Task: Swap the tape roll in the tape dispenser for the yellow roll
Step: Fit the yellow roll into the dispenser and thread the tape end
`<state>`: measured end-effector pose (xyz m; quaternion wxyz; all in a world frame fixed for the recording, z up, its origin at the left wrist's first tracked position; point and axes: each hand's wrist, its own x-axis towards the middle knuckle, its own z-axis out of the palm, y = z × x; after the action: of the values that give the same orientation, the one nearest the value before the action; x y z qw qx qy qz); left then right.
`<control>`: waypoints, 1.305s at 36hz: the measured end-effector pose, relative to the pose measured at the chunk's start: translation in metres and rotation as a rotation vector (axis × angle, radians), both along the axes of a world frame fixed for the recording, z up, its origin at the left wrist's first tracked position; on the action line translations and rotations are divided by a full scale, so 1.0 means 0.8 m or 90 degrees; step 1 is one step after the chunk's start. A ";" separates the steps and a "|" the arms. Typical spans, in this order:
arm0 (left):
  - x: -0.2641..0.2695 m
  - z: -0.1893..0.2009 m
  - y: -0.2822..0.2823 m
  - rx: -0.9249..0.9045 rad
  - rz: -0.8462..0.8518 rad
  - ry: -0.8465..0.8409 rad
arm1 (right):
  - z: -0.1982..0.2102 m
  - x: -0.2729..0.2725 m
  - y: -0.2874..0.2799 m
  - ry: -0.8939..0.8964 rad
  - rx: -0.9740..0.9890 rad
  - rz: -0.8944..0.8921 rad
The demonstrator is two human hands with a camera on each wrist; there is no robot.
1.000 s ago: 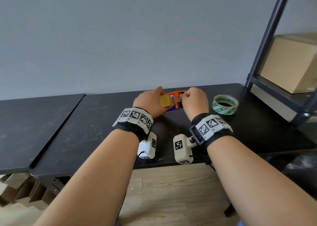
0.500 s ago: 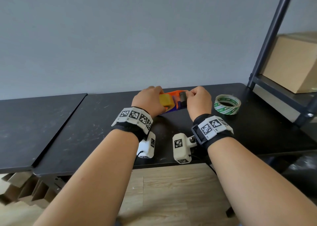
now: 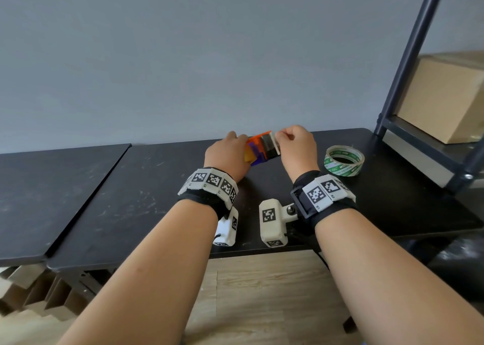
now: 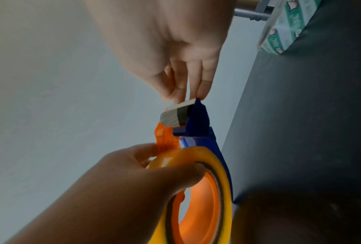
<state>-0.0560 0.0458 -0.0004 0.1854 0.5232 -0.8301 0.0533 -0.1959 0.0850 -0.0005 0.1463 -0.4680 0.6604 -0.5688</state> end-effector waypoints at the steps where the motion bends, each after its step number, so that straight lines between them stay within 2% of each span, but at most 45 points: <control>1: -0.001 0.000 0.000 0.001 0.004 0.003 | 0.000 -0.001 0.001 -0.003 -0.004 0.005; 10: -0.005 0.001 -0.007 0.006 0.022 -0.010 | -0.007 0.000 0.003 -0.025 -0.033 0.053; 19: 0.000 0.006 -0.003 0.035 0.009 -0.027 | -0.006 0.002 -0.001 -0.018 -0.030 0.038; 23: 0.002 0.003 0.000 0.042 0.004 -0.028 | -0.008 0.004 -0.002 -0.059 -0.028 0.028; 31: 0.005 -0.003 0.005 0.052 -0.005 0.039 | -0.003 0.007 0.002 -0.161 -0.043 0.012; 39: 0.004 -0.001 0.007 0.019 0.002 0.021 | -0.007 -0.001 -0.010 -0.263 -0.036 -0.017; 47: 0.007 0.004 -0.003 0.068 -0.005 0.066 | 0.010 0.005 0.005 -0.289 -0.021 -0.012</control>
<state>-0.0500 0.0436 0.0029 0.2000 0.5309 -0.8233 -0.0193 -0.1921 0.0888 0.0075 0.2785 -0.3241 0.6052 -0.6717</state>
